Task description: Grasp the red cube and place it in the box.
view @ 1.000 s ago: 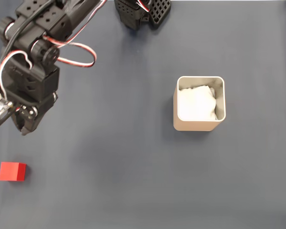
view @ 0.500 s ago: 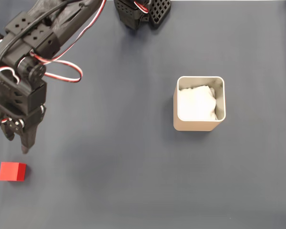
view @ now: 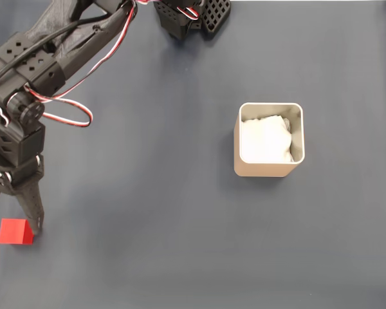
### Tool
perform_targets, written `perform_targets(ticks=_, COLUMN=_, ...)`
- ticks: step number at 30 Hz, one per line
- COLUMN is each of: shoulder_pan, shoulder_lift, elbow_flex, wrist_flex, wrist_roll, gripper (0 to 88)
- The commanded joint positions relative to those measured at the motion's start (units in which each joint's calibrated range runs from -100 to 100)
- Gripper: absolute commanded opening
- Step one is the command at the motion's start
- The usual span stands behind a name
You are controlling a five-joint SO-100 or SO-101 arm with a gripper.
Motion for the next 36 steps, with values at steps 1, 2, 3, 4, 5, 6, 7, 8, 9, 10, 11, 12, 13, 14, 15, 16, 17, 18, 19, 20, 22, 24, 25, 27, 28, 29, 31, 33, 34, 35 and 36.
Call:
perform_targets(ticks=1, shoulder_pan=0.5, shoulder_lift=1.1, elbow_flex=-5.4, wrist_flex=-0.4, wrist_roll=-0.7, gripper=40.0)
perform_targets(ticks=2, shoulder_pan=0.5, shoulder_lift=2.0, elbow_flex=-6.3, wrist_flex=-0.4, wrist_roll=-0.9, gripper=40.6)
perform_targets(ticks=3, shoulder_pan=0.5, shoulder_lift=2.8, elbow_flex=-7.1, wrist_flex=-0.3, wrist_roll=-1.1, gripper=41.1)
perform_targets(ticks=4, shoulder_pan=0.5, shoulder_lift=3.7, elbow_flex=-7.8, wrist_flex=-0.3, wrist_roll=-1.2, gripper=41.7)
perform_targets(ticks=5, shoulder_pan=0.5, shoulder_lift=4.3, elbow_flex=-8.3, wrist_flex=-0.2, wrist_roll=-1.3, gripper=42.0)
perform_targets(ticks=6, shoulder_pan=0.5, shoulder_lift=5.1, elbow_flex=-8.9, wrist_flex=-0.1, wrist_roll=-1.4, gripper=42.2)
perform_targets(ticks=7, shoulder_pan=0.5, shoulder_lift=5.7, elbow_flex=-9.3, wrist_flex=0.0, wrist_roll=-1.4, gripper=42.4)
perform_targets(ticks=8, shoulder_pan=0.5, shoulder_lift=6.4, elbow_flex=-9.9, wrist_flex=0.0, wrist_roll=-1.5, gripper=42.5)
perform_targets(ticks=9, shoulder_pan=0.5, shoulder_lift=7.2, elbow_flex=-10.3, wrist_flex=0.0, wrist_roll=-1.5, gripper=42.6)
perform_targets(ticks=10, shoulder_pan=0.5, shoulder_lift=8.0, elbow_flex=-11.0, wrist_flex=0.0, wrist_roll=-1.4, gripper=42.7)
perform_targets(ticks=11, shoulder_pan=0.5, shoulder_lift=8.6, elbow_flex=-11.3, wrist_flex=-0.4, wrist_roll=-1.4, gripper=42.8)
perform_targets(ticks=12, shoulder_pan=0.5, shoulder_lift=9.3, elbow_flex=-11.8, wrist_flex=-0.7, wrist_roll=-1.4, gripper=42.9)
perform_targets(ticks=13, shoulder_pan=0.5, shoulder_lift=9.9, elbow_flex=-12.1, wrist_flex=-1.2, wrist_roll=-1.4, gripper=43.0)
perform_targets(ticks=14, shoulder_pan=0.5, shoulder_lift=10.4, elbow_flex=-12.1, wrist_flex=-1.8, wrist_roll=-1.4, gripper=43.0)
perform_targets(ticks=15, shoulder_pan=0.6, shoulder_lift=10.8, elbow_flex=-12.2, wrist_flex=-2.6, wrist_roll=-1.4, gripper=43.1)
perform_targets(ticks=16, shoulder_pan=0.7, shoulder_lift=11.4, elbow_flex=-12.2, wrist_flex=-3.4, wrist_roll=-1.4, gripper=43.2)
perform_targets(ticks=17, shoulder_pan=0.8, shoulder_lift=11.8, elbow_flex=-12.2, wrist_flex=-4.2, wrist_roll=-1.5, gripper=43.3)
perform_targets(ticks=18, shoulder_pan=0.8, shoulder_lift=12.3, elbow_flex=-12.2, wrist_flex=-5.0, wrist_roll=-1.5, gripper=43.3)
perform_targets(ticks=19, shoulder_pan=1.0, shoulder_lift=12.8, elbow_flex=-12.3, wrist_flex=-5.9, wrist_roll=-1.5, gripper=43.3)
perform_targets(ticks=20, shoulder_pan=1.0, shoulder_lift=13.3, elbow_flex=-12.4, wrist_flex=-6.5, wrist_roll=-1.5, gripper=43.4)
perform_targets(ticks=22, shoulder_pan=1.6, shoulder_lift=15.7, elbow_flex=-12.4, wrist_flex=-11.5, wrist_roll=-1.7, gripper=43.8)
perform_targets(ticks=24, shoulder_pan=1.8, shoulder_lift=16.6, elbow_flex=-12.9, wrist_flex=-12.1, wrist_roll=-1.7, gripper=44.0)
perform_targets(ticks=25, shoulder_pan=1.9, shoulder_lift=16.9, elbow_flex=-13.1, wrist_flex=-12.7, wrist_roll=-1.8, gripper=44.0)
perform_targets(ticks=27, shoulder_pan=2.0, shoulder_lift=17.3, elbow_flex=-13.1, wrist_flex=-13.6, wrist_roll=-2.0, gripper=44.0)
perform_targets(ticks=28, shoulder_pan=2.0, shoulder_lift=17.6, elbow_flex=-13.1, wrist_flex=-14.2, wrist_roll=-2.1, gripper=44.0)
perform_targets(ticks=29, shoulder_pan=2.0, shoulder_lift=17.8, elbow_flex=-13.1, wrist_flex=-14.6, wrist_roll=-2.3, gripper=44.0)
perform_targets(ticks=31, shoulder_pan=2.1, shoulder_lift=18.1, elbow_flex=-13.1, wrist_flex=-14.8, wrist_roll=-2.5, gripper=44.0)
perform_targets(ticks=33, shoulder_pan=2.1, shoulder_lift=18.4, elbow_flex=-13.1, wrist_flex=-15.1, wrist_roll=-2.6, gripper=44.0)
perform_targets(ticks=34, shoulder_pan=2.1, shoulder_lift=18.5, elbow_flex=-13.1, wrist_flex=-15.1, wrist_roll=-2.6, gripper=44.0)
perform_targets(ticks=35, shoulder_pan=2.1, shoulder_lift=18.7, elbow_flex=-13.2, wrist_flex=-15.1, wrist_roll=-2.6, gripper=44.0)
perform_targets(ticks=36, shoulder_pan=2.1, shoulder_lift=19.0, elbow_flex=-13.4, wrist_flex=-15.1, wrist_roll=-2.6, gripper=44.0)
